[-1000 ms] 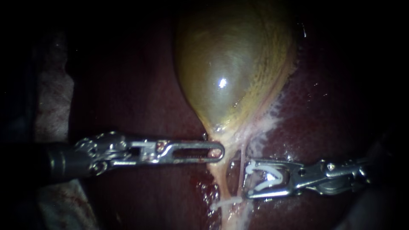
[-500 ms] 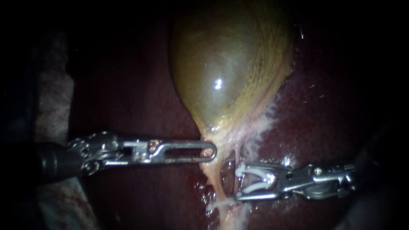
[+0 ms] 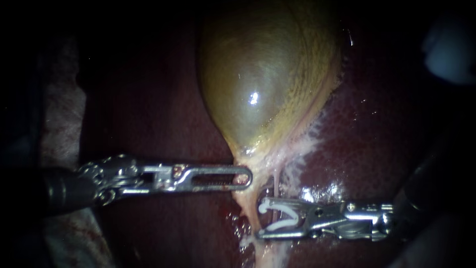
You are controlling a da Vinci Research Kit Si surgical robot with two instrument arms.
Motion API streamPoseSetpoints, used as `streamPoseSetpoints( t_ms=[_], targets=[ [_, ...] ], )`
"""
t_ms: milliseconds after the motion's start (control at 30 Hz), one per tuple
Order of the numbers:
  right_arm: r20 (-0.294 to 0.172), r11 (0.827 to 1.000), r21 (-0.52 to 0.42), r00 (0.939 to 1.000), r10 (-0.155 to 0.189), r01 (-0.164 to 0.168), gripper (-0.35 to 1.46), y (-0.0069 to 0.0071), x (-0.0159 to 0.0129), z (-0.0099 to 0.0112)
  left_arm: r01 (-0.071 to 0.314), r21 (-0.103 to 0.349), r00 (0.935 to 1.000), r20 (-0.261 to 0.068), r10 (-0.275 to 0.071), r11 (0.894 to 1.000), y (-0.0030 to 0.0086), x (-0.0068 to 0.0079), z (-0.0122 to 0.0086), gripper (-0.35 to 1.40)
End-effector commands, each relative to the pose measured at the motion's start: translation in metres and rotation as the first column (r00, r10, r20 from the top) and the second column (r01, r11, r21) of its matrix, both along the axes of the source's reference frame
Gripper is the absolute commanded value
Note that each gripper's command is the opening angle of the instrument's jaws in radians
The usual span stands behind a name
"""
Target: Clipping second clip left tube
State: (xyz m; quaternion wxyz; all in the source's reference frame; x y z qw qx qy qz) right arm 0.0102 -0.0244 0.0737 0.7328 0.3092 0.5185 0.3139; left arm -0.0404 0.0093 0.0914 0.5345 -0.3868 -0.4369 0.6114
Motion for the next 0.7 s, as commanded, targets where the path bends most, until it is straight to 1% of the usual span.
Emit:
streamPoseSetpoints(
  t_ms=[33,100,200,300,400,467,533,567,667,700],
  targets=[
    [-0.001,1.0,-0.002,1.0,0.0,0.0,0.54,-0.0001,0.0,0.0002,0.001,0.0,1.0,0.0,-0.001,1.0,0.0,0.0,0.0,-0.35],
    [-0.003,1.0,0.002,1.0,0.004,-0.004,0.54,-0.0002,0.0001,0.0005,0.001,0.0,1.0,-0.001,-0.001,1.0,0.0,-0.0001,-0.0001,-0.35],
    [-0.001,1.0,0.013,1.0,0.001,-0.001,0.54,-0.0003,0.0002,0.001,0.001,0.0,1.0,-0.001,-0.001,1.0,0.0,-0.0001,-0.0001,-0.35],
    [0.007,1.0,0.015,0.9999,-0.012,0.012,0.54,-0.0005,0.0004,0.0011,0.001,0.0,1.0,-0.001,-0.001,1.0,0.0,-0.0002,-0.0001,-0.35],
    [0.03,0.999,0.022,0.9989,-0.035,0.034,0.53,-0.0005,0.0004,0.0011,0.002,0.0,1.0,-0.001,-0.002,1.0,0.0,-0.0002,-0.0001,-0.35],
    [0.056,0.998,0.026,0.997,-0.054,0.052,0.53,-0.0004,0.0004,0.0012,0.002,0.0,1.0,-0.001,-0.002,1.0,0.0,-0.0003,-0.0001,-0.35],
    [0.083,0.997,0.032,0.9939,-0.073,0.07,0.53,-0.0003,0.0004,0.0013,0.002,0.0,1.0,-0.001,-0.002,1.0,0.0,-0.0003,-0.0001,-0.35],
    [0.098,0.996,0.037,0.9915,-0.086,0.083,0.53,-0.0002,0.0004,0.0014,0.002,0.0,1.0,-0.001,-0.002,1.0,0.0,-0.0003,-0.0001,-0.35],
    [0.118,0.993,0.046,0.9867,-0.112,0.107,0.53,0.0,0.0005,0.0017,0.003,0.0,1.0,-0.002,-0.003,1.0,0.0,-0.0004,-0.0002,-0.35],
    [0.12,0.993,0.047,0.9862,-0.114,0.109,0.53,0.0001,0.0006,0.0018,0.003,0.0,1.0,-0.002,-0.003,1.0,0.0,-0.0004,-0.0002,-0.35]
  ],
)
